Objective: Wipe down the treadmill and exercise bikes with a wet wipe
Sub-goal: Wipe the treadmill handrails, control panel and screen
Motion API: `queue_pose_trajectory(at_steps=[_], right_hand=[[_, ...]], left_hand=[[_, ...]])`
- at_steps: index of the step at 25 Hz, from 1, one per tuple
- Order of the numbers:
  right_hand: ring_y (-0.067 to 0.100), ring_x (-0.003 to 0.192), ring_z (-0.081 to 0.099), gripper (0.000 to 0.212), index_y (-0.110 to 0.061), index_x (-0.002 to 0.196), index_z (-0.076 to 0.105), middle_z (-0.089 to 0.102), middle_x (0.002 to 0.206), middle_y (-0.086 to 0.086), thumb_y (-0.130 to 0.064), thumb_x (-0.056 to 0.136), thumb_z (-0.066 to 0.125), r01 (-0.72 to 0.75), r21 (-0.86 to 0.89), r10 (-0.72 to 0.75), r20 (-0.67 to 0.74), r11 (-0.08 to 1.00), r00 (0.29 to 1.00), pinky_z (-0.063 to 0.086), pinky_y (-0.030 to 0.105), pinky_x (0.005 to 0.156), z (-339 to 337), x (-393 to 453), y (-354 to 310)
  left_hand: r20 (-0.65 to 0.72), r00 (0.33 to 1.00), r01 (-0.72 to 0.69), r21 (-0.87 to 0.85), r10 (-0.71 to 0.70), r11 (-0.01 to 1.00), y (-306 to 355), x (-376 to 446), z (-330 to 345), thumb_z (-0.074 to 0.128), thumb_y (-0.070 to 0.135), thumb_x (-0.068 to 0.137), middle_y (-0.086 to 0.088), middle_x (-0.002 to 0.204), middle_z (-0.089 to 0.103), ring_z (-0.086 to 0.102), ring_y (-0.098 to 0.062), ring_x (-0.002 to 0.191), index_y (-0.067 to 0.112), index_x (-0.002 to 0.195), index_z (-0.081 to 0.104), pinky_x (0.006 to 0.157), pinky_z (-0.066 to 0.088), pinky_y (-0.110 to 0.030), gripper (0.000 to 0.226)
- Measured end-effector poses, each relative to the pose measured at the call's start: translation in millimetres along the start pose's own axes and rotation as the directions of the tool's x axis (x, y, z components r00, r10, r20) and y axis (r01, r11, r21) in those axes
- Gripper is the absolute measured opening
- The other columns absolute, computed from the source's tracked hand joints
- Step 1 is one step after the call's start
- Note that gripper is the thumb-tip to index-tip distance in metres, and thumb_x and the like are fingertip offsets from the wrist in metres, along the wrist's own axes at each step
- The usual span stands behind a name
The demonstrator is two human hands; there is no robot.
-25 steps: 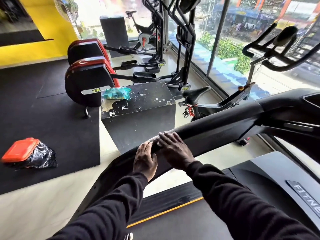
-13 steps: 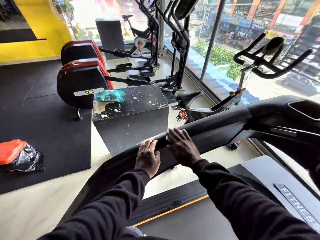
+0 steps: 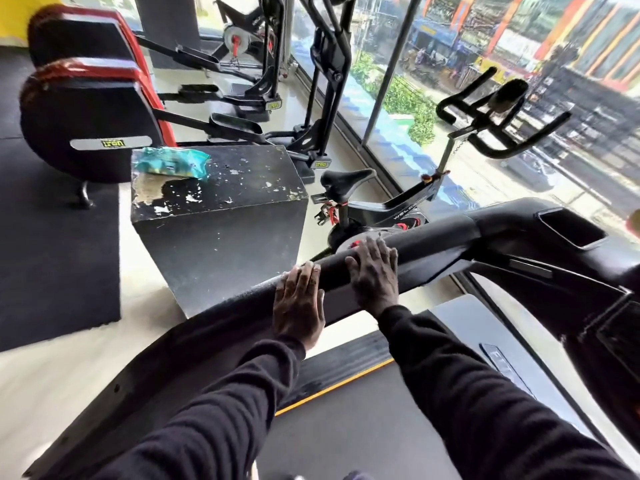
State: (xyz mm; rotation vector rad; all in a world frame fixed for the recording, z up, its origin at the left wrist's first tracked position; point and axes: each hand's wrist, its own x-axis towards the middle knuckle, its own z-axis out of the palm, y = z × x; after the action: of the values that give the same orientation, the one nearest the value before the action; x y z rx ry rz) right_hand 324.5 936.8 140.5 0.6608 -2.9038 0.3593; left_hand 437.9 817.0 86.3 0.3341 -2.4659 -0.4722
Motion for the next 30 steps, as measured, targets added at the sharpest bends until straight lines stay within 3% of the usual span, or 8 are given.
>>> queue_pose_trajectory(at_steps=[5, 11, 16, 20, 22, 26, 27, 30], right_hand=[[0.025, 0.14, 0.035, 0.052, -0.011, 0.139, 0.05, 0.043, 0.15, 0.008, -0.035, 0.097, 0.033, 0.521, 0.002, -0.519, 0.086, 0.854, 0.85, 0.01, 0.037, 0.117, 3, -25, -5], [0.028, 0.117, 0.052, 0.057, -0.014, 0.105, 0.066, 0.066, 0.117, 0.007, -0.047, 0.091, 0.022, 0.169, -0.008, -0.168, 0.055, 0.986, 0.984, 0.028, 0.041, 0.107, -9, 33, 2], [0.028, 0.143, 0.029, 0.059, -0.007, 0.144, 0.041, 0.036, 0.153, 0.012, -0.037, 0.093, 0.035, 0.669, 0.035, -0.67, 0.019, 0.742, 0.742, 0.017, 0.043, 0.119, 0, -18, 52], [0.033, 0.139, 0.034, 0.062, -0.007, 0.137, 0.049, 0.044, 0.148, 0.015, -0.049, 0.093, 0.036, 0.337, 0.1, -0.336, -0.033, 0.936, 0.941, 0.016, 0.047, 0.117, -15, 25, 89], [0.034, 0.14, 0.032, 0.057, -0.006, 0.138, 0.047, 0.042, 0.148, 0.016, -0.041, 0.094, 0.039, 0.295, 0.158, -0.304, 0.039, 0.942, 0.952, 0.014, 0.049, 0.118, -17, 25, 76], [0.028, 0.146, 0.023, 0.059, -0.009, 0.147, 0.037, 0.031, 0.156, 0.011, -0.033, 0.094, 0.04, 0.718, 0.059, -0.718, -0.017, 0.694, 0.696, 0.013, 0.046, 0.12, -5, 5, 122], [0.027, 0.146, 0.024, 0.06, -0.01, 0.147, 0.038, 0.031, 0.156, 0.01, -0.038, 0.094, 0.037, 0.707, 0.038, -0.705, -0.056, 0.706, 0.707, 0.013, 0.044, 0.119, -6, 13, 139], [0.032, 0.141, 0.033, 0.069, -0.008, 0.138, 0.049, 0.042, 0.149, 0.014, -0.054, 0.091, 0.028, 0.336, 0.1, -0.331, -0.065, 0.937, 0.941, 0.01, 0.043, 0.117, -21, 44, 147]], left_hand=[[-0.029, 0.999, -0.037, -0.01, 0.036, 0.999, 0, -3, -3, 0.047, 0.022, 0.096, -0.011, 0.135, 0.059, 0.05, -0.031, 0.124, 0.008, 0.135, 0.055, 0.112, 0.029, -0.043, 0.043], [0.036, 0.99, 0.135, 0.108, -0.14, 0.985, 13, 3, -2, 0.033, 0.04, 0.103, -0.008, 0.135, 0.06, 0.056, -0.032, 0.122, 0.01, 0.133, 0.059, 0.108, 0.034, -0.047, 0.05], [0.075, 0.947, 0.292, 0.203, -0.312, 0.935, 29, 8, 5, 0.02, 0.052, 0.102, -0.008, 0.136, 0.059, 0.054, -0.032, 0.125, 0.013, 0.132, 0.059, 0.109, 0.029, -0.05, 0.063], [0.126, 0.892, 0.4, 0.226, -0.434, 0.888, 66, 26, 12, 0.016, 0.052, 0.091, -0.01, 0.146, 0.05, 0.042, -0.037, 0.136, 0.015, 0.139, 0.054, 0.115, 0.013, -0.053, 0.072], [0.209, 0.896, 0.352, 0.205, -0.392, 0.913, 86, 35, 18, 0.007, 0.054, 0.086, -0.005, 0.154, 0.04, 0.032, -0.034, 0.143, 0.018, 0.146, 0.046, 0.117, 0.01, -0.05, 0.08], [0.319, 0.885, 0.28, 0.223, -0.341, 0.934, 111, 56, 26, 0.022, 0.049, 0.101, 0.003, 0.162, 0.024, 0.017, -0.026, 0.15, 0.024, 0.154, 0.03, 0.12, 0.002, -0.044, 0.058], [0.329, 0.876, 0.275, 0.259, -0.352, 0.926, 114, 57, 29, 0.026, 0.043, 0.105, 0.006, 0.163, 0.018, 0.012, -0.023, 0.15, 0.027, 0.155, 0.024, 0.12, -0.001, -0.044, 0.053], [0.343, 0.853, 0.284, 0.327, -0.393, 0.901, 118, 57, 32, 0.022, 0.043, 0.106, 0.012, 0.164, 0.009, 0.005, -0.02, 0.151, 0.034, 0.156, 0.013, 0.119, -0.004, -0.044, 0.052]])
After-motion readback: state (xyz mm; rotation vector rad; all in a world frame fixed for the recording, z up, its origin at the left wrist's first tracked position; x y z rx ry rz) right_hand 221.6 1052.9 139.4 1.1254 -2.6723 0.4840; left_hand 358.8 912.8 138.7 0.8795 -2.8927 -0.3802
